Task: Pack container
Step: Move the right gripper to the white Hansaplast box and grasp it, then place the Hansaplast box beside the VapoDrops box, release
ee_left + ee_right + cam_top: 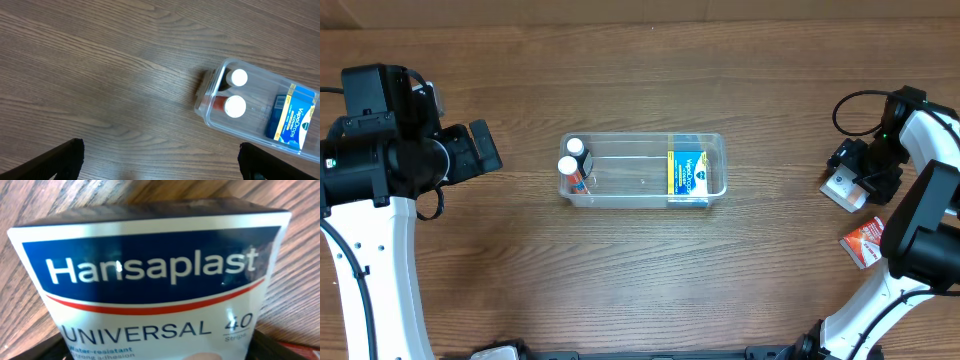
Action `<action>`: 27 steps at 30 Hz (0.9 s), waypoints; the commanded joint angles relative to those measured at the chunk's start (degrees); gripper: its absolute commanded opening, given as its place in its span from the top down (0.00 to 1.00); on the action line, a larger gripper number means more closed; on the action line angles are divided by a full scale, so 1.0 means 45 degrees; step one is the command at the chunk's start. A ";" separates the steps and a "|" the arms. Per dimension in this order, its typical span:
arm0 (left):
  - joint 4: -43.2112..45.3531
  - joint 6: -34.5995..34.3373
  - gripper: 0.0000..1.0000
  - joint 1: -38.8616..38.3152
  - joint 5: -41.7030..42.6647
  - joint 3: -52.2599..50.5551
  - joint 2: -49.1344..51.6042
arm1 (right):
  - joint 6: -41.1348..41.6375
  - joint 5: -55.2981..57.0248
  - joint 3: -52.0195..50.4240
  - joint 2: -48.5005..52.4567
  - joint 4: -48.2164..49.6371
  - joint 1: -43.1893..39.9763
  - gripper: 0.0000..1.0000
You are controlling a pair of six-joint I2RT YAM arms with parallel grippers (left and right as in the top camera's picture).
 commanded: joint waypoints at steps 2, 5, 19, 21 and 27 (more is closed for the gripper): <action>0.0005 0.0238 0.00 -0.0010 0.0131 -0.0053 -0.0049 | -0.0058 -0.0121 -0.0058 0.0073 0.0029 -0.0058 0.20; 0.0000 0.0233 0.00 -0.0010 0.0136 -0.0053 -0.0049 | -0.0053 -0.0121 -0.0058 0.0073 0.0024 -0.0058 0.21; 0.0005 0.0238 0.00 -0.0010 0.0131 -0.0053 -0.0049 | -0.0049 -0.0121 -0.0058 0.0073 -0.0112 -0.0058 0.32; 0.0005 0.0238 0.00 -0.0010 0.0131 -0.0053 -0.0049 | -0.0049 -0.0126 -0.0058 0.0068 -0.0112 -0.0058 0.36; 0.0005 0.0238 0.00 -0.0010 0.0126 -0.0053 -0.0049 | -0.0010 -0.0321 -0.0058 0.0068 -0.0141 -0.0058 0.39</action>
